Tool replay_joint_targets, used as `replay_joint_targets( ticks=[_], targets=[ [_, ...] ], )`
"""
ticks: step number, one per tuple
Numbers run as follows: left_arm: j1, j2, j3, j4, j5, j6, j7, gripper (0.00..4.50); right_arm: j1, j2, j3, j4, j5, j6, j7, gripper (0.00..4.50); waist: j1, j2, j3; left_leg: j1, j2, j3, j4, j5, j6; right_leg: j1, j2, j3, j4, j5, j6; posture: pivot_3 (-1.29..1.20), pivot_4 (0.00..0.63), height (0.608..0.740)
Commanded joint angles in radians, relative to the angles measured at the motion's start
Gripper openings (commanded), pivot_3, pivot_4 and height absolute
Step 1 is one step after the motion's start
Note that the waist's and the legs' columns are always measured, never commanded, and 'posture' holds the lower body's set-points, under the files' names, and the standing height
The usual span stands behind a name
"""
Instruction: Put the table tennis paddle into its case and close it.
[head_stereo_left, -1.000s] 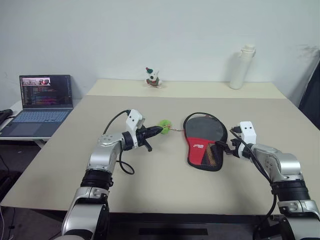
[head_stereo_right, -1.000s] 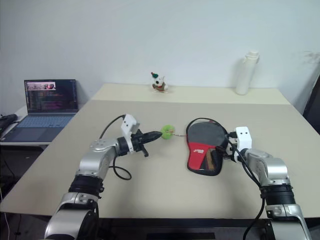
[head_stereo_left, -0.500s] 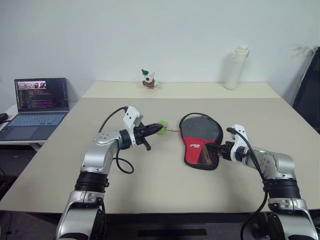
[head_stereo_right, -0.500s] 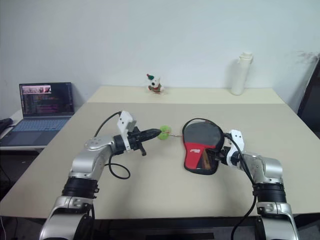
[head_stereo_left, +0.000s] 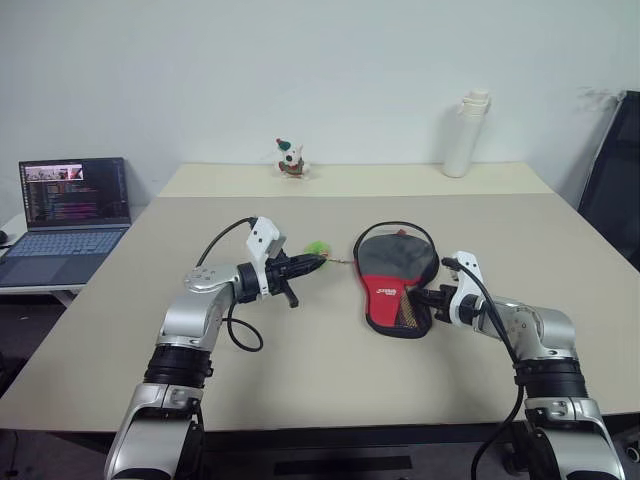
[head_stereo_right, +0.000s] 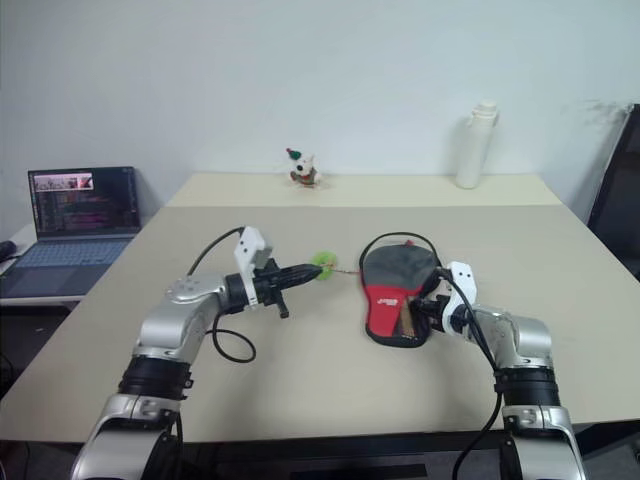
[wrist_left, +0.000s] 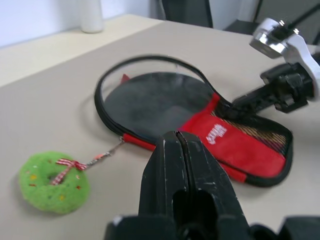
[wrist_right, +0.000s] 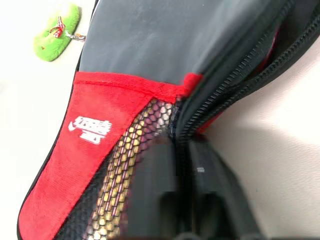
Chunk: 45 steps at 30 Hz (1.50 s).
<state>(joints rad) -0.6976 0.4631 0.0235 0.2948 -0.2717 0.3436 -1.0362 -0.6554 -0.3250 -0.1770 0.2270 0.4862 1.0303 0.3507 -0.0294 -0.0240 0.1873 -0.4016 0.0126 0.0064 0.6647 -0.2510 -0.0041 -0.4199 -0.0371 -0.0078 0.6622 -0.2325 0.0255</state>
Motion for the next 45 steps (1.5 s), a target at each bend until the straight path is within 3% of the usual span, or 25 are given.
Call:
replay_joint_targets(
  ticks=[1,6,12,20,29,35,38,45],
  targets=[
    [0.012,0.040,-0.004,-0.072,-0.026,0.008,-0.037,0.00,-0.018,0.019,-0.008,-0.018,0.017,0.023,0.000,0.02,-0.001,0.000,0.000,0.000,0.000,0.000,0.000,0.000,0.000,0.000,0.000,0.000,0.000,0.000,0.000,0.00,0.150,0.740],
    [0.063,0.103,-0.006,-0.141,-0.065,0.055,-0.109,0.00,0.014,0.058,0.018,-0.102,0.049,0.106,0.009,0.02,-0.003,0.000,0.000,0.000,0.001,0.000,-0.001,0.000,0.000,0.000,0.000,0.000,0.000,0.000,0.000,0.00,0.150,0.740],
    [0.143,0.177,-0.003,-0.242,-0.127,0.129,-0.177,0.00,0.130,0.090,0.053,-0.344,0.116,0.274,0.012,0.02,-0.003,0.000,0.000,0.000,0.002,-0.001,-0.002,0.000,0.000,-0.001,0.001,-0.001,0.000,-0.001,-0.002,0.00,0.150,0.740],
    [0.207,0.193,-0.023,-0.341,-0.173,0.188,-0.186,0.00,0.295,0.062,-0.007,-0.603,0.191,0.458,0.000,0.02,0.000,0.000,0.000,0.000,0.001,-0.002,-0.002,0.000,0.000,0.000,0.001,-0.001,-0.001,-0.002,-0.002,0.00,0.150,0.740],
    [0.200,0.194,-0.051,-0.338,-0.170,0.187,-0.194,0.00,0.300,-0.005,-0.084,-0.637,0.207,0.522,0.002,0.02,0.001,0.000,0.000,0.000,0.000,-0.002,-0.002,0.000,0.000,0.000,0.001,-0.001,-0.001,-0.004,0.002,0.00,0.150,0.740],
    [0.195,0.190,-0.059,-0.329,-0.163,0.176,-0.185,0.00,0.288,0.039,-0.095,-0.630,0.186,0.510,-0.043,0.02,0.001,0.000,0.000,0.000,0.001,-0.002,-0.002,0.000,0.000,0.000,0.001,-0.001,-0.001,-0.004,0.002,0.00,0.150,0.740],
    [0.203,0.190,-0.053,-0.335,-0.163,0.177,-0.172,0.00,0.314,0.022,-0.092,-0.641,0.153,0.485,-0.074,0.76,0.001,0.000,0.000,0.000,0.001,-0.002,-0.002,0.000,0.000,0.000,0.001,-0.001,-0.001,-0.004,0.002,0.00,0.150,0.740],
    [0.231,0.191,-0.032,-0.341,-0.159,0.169,-0.117,0.00,0.427,-0.104,-0.039,-0.780,0.152,0.417,-0.044,3.11,0.008,0.000,-0.001,0.000,0.000,-0.002,-0.002,0.000,0.000,0.001,0.000,-0.001,-0.002,-0.005,0.003,0.00,0.150,0.740]
  ],
)
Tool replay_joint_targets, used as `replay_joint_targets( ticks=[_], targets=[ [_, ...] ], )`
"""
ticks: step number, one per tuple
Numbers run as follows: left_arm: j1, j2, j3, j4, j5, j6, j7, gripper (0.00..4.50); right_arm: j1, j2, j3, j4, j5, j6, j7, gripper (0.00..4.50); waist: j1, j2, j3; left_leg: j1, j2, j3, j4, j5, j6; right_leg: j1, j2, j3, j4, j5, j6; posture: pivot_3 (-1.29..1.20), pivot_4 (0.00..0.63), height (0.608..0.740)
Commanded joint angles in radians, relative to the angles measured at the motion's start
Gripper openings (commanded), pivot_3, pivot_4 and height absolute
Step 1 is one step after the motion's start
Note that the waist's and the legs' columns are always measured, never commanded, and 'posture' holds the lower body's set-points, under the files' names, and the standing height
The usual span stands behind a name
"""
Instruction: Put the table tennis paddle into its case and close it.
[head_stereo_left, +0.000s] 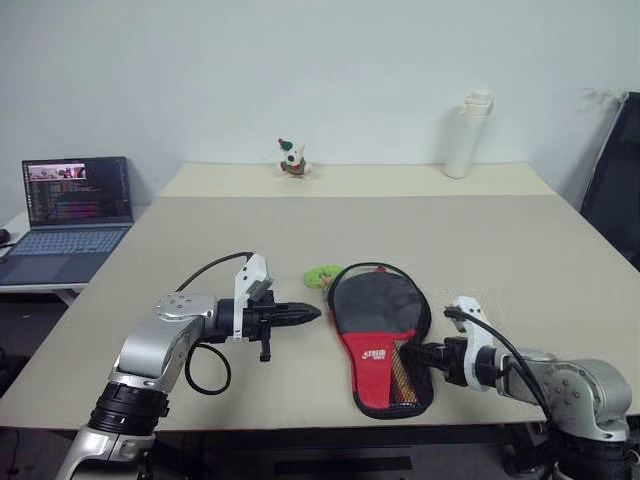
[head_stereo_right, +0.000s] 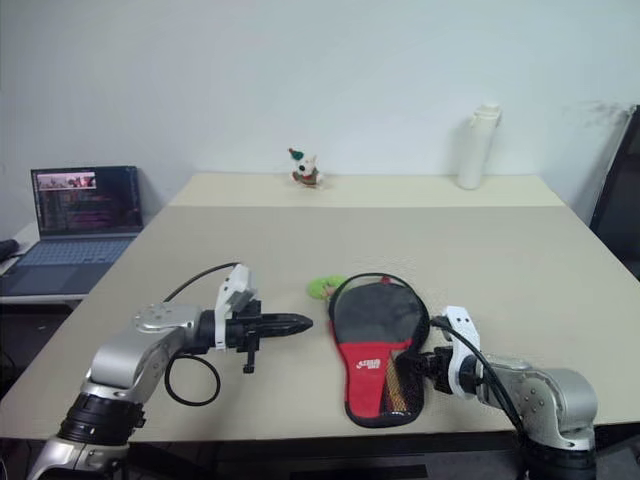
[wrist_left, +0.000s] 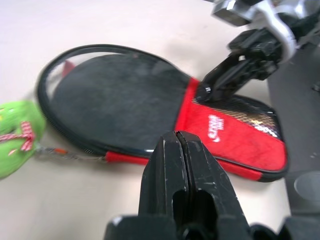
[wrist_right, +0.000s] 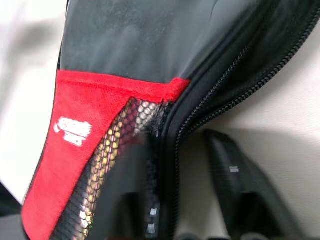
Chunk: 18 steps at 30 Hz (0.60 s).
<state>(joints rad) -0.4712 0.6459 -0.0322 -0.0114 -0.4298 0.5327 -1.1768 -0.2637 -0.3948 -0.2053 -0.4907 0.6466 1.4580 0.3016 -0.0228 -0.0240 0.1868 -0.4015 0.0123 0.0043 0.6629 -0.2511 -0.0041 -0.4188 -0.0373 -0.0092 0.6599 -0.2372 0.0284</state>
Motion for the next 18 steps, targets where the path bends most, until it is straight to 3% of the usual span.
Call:
replay_joint_targets(
  ticks=[1,4,8,15,18],
  targets=[
    [0.004,0.005,0.027,-0.027,0.005,-0.030,0.039,0.00,0.049,-0.067,-0.007,-0.103,0.021,-0.011,0.038,3.42,0.002,0.000,0.000,0.000,0.000,0.000,0.000,0.000,0.000,0.000,0.000,0.000,-0.001,0.000,0.000,0.00,0.150,0.740],
    [-0.003,-0.004,0.033,-0.001,0.021,-0.054,0.079,0.00,0.072,-0.142,-0.002,-0.177,0.077,-0.021,0.114,4.47,0.003,0.000,0.000,0.000,0.000,0.000,0.000,0.000,0.000,0.000,0.000,0.000,-0.001,0.000,0.000,0.00,0.150,0.740],
    [-0.041,-0.032,0.044,0.081,0.069,-0.118,0.173,0.00,0.018,-0.215,-0.039,-0.186,0.113,-0.112,0.200,4.47,0.000,0.000,0.000,0.000,0.001,0.001,0.000,0.000,0.000,0.000,0.001,0.000,-0.001,0.000,0.000,0.00,0.150,0.740],
    [-0.133,-0.085,0.048,0.220,0.113,-0.118,0.290,0.00,-0.165,-0.114,0.087,-0.027,0.033,-0.277,0.165,4.47,-0.004,-0.001,0.000,0.001,0.001,0.001,0.001,0.000,0.000,0.000,0.003,0.000,-0.001,0.000,0.000,0.00,0.150,0.740],
    [-0.164,-0.096,0.030,0.265,0.143,-0.131,0.312,0.58,-0.225,-0.097,0.153,0.042,0.001,-0.327,0.180,4.50,-0.004,-0.001,0.000,-0.001,0.001,0.001,0.000,0.000,0.000,-0.001,0.002,0.001,-0.001,0.001,-0.001,0.00,0.150,0.740]
  ],
)
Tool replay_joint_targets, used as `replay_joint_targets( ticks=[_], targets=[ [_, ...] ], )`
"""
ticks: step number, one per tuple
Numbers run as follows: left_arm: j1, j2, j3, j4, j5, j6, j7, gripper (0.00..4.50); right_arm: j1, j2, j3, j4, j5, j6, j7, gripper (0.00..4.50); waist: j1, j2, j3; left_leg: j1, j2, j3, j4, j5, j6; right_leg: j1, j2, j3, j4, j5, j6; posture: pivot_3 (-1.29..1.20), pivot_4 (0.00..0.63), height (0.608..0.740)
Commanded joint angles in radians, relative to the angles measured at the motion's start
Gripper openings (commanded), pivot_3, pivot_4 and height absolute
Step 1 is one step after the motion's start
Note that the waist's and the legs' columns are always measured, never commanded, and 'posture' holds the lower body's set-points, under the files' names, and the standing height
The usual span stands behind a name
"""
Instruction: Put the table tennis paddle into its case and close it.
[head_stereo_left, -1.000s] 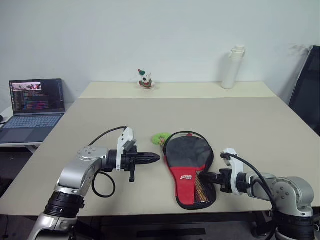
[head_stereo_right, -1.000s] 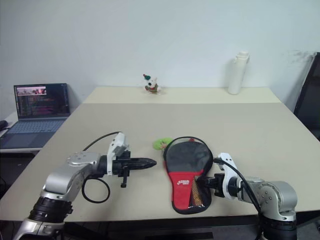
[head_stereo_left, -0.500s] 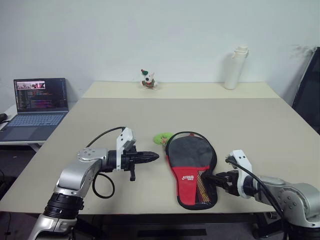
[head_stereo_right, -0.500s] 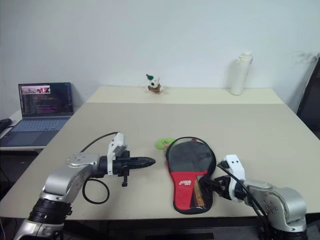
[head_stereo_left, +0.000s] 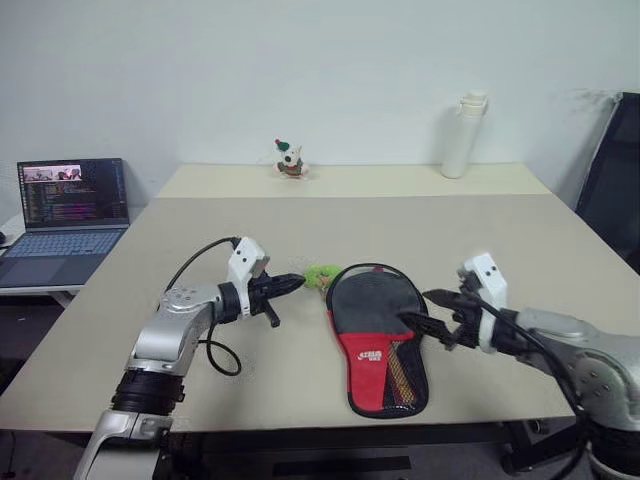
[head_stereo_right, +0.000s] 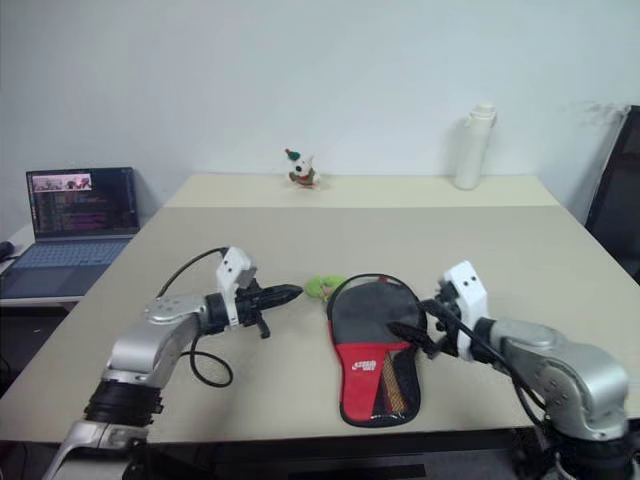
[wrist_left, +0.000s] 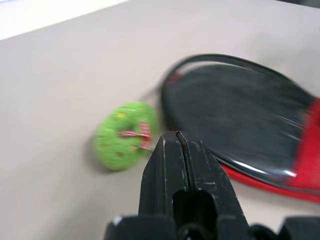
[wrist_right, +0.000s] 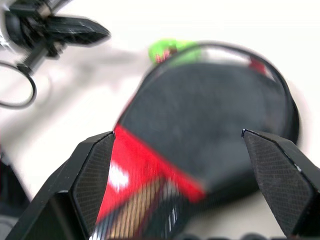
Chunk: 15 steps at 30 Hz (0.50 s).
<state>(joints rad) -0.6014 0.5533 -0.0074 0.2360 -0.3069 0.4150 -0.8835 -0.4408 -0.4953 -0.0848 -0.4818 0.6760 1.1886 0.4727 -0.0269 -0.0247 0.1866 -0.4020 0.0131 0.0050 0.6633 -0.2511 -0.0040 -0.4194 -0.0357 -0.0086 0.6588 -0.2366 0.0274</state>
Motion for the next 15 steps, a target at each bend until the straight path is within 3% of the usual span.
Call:
replay_joint_targets(
  ticks=[1,11,15],
  targets=[
    [-0.044,-0.009,0.002,0.032,0.027,-0.016,0.026,0.88,-0.064,0.003,0.051,0.055,-0.042,-0.076,0.016,4.50,0.000,0.000,0.000,0.000,0.000,0.000,0.000,0.000,0.000,0.000,0.000,0.000,0.000,0.001,-0.001,0.00,0.150,0.740],
    [-0.214,-0.122,-0.008,0.378,0.129,-0.139,0.134,4.38,-0.139,0.043,0.172,0.165,-0.130,-0.202,0.048,4.50,0.003,0.000,0.000,-0.001,-0.001,0.000,0.000,0.000,0.000,0.000,-0.002,-0.001,0.000,0.001,-0.001,0.00,0.150,0.740],
    [-0.290,-0.160,-0.015,0.543,0.152,-0.166,0.113,4.49,-0.130,0.068,0.184,0.157,-0.139,-0.202,0.043,4.50,0.003,0.000,0.000,-0.001,-0.001,0.000,0.000,0.000,0.000,0.000,-0.002,-0.001,0.001,0.002,-0.003,0.00,0.150,0.740]
  ],
)
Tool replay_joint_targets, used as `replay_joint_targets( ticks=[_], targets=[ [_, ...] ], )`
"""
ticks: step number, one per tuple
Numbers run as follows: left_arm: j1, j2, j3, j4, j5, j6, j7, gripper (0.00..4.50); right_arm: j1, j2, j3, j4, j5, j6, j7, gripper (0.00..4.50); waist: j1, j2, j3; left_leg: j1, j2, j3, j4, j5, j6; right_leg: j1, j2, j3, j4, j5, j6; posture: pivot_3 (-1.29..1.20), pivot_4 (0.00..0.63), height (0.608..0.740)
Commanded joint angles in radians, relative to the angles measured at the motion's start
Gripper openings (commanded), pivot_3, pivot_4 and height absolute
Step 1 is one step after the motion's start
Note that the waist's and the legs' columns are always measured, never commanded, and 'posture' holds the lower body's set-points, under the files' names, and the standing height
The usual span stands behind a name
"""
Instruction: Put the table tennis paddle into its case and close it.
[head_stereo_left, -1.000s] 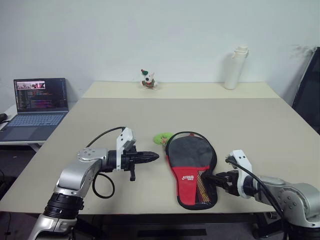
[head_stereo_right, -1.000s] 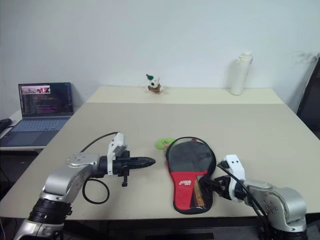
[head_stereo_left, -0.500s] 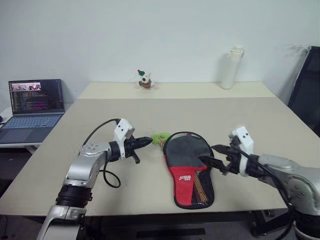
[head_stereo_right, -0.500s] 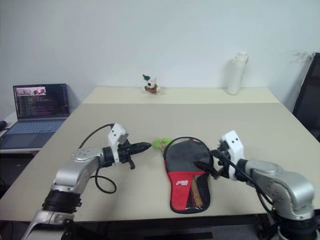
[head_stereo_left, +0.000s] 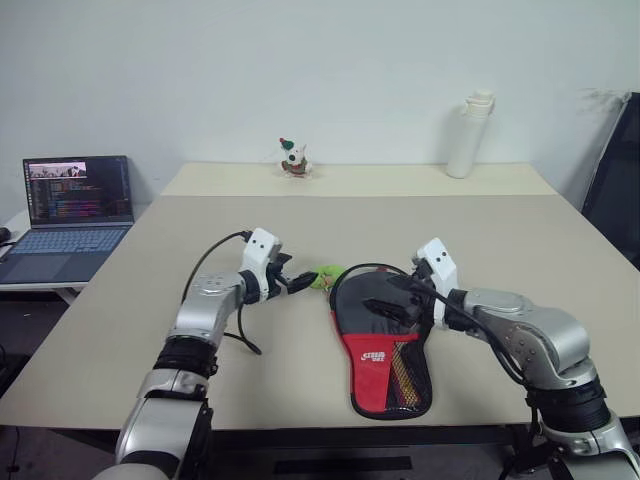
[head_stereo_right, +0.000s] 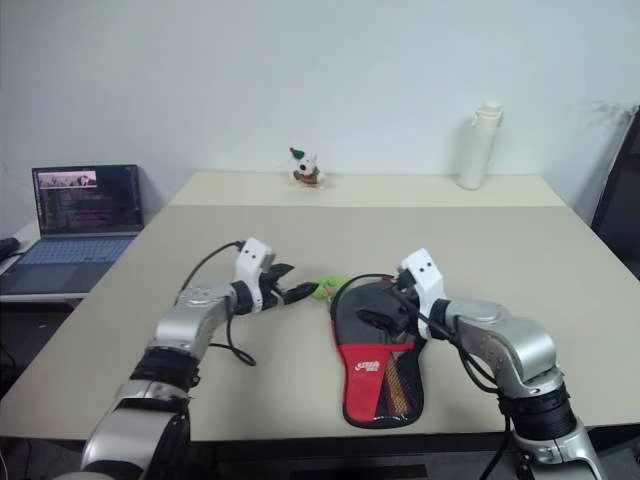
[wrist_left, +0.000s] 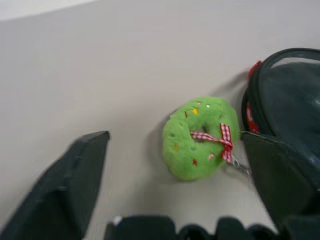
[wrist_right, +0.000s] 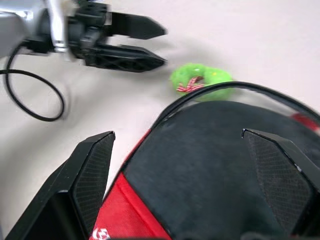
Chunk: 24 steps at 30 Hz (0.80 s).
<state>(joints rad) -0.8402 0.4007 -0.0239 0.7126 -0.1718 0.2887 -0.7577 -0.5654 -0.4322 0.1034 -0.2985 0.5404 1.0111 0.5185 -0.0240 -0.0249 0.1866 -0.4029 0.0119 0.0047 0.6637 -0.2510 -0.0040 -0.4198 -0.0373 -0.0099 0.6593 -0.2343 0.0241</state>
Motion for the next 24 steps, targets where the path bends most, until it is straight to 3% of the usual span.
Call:
replay_joint_targets(
  ticks=[1,6,11,12,15,24],
  targets=[
    [-0.075,-0.016,-0.007,0.119,0.029,-0.052,-0.022,4.49,-0.002,0.011,-0.002,-0.029,-0.007,-0.025,-0.005,4.50,0.000,0.000,0.000,0.000,0.000,0.000,0.000,0.000,0.000,0.000,0.000,0.000,0.000,0.000,0.000,0.00,0.150,0.740],
    [-0.186,-0.061,-0.027,0.374,0.099,-0.126,-0.008,4.49,0.011,0.035,0.000,-0.040,-0.020,-0.023,-0.023,4.50,0.000,0.000,0.000,0.000,-0.001,0.000,0.000,0.000,0.000,0.000,0.000,0.000,0.000,0.000,0.000,0.00,0.150,0.740],
    [-0.216,-0.082,-0.032,0.466,0.137,-0.161,-0.023,4.49,0.019,0.054,0.009,-0.050,-0.033,-0.028,-0.041,4.50,-0.002,0.000,0.000,0.000,-0.001,0.000,0.000,0.000,0.000,0.000,0.000,0.000,0.000,0.000,0.000,0.00,0.150,0.740],
    [-0.215,-0.085,-0.032,0.472,0.140,-0.164,-0.026,4.32,0.018,0.061,0.009,-0.051,-0.036,-0.030,-0.047,4.50,-0.002,0.000,0.000,0.000,-0.001,0.000,0.000,0.000,0.000,0.000,0.000,0.000,0.001,0.000,0.000,0.00,0.150,0.740],
    [-0.209,-0.091,-0.028,0.481,0.145,-0.169,-0.036,3.63,0.010,0.087,0.014,-0.043,-0.050,-0.038,-0.065,4.50,-0.002,0.000,0.000,0.001,0.000,0.000,0.000,0.000,0.000,0.000,0.000,0.000,0.002,0.000,0.000,0.00,0.150,0.740],
    [-0.176,-0.096,-0.020,0.462,0.143,-0.169,-0.051,0.51,-0.021,0.198,0.108,0.157,-0.211,-0.169,-0.149,4.50,-0.004,-0.001,-0.001,0.003,0.000,0.000,0.001,0.000,0.000,0.001,0.001,0.000,0.004,-0.001,0.002,0.00,0.150,0.740]
  ],
)
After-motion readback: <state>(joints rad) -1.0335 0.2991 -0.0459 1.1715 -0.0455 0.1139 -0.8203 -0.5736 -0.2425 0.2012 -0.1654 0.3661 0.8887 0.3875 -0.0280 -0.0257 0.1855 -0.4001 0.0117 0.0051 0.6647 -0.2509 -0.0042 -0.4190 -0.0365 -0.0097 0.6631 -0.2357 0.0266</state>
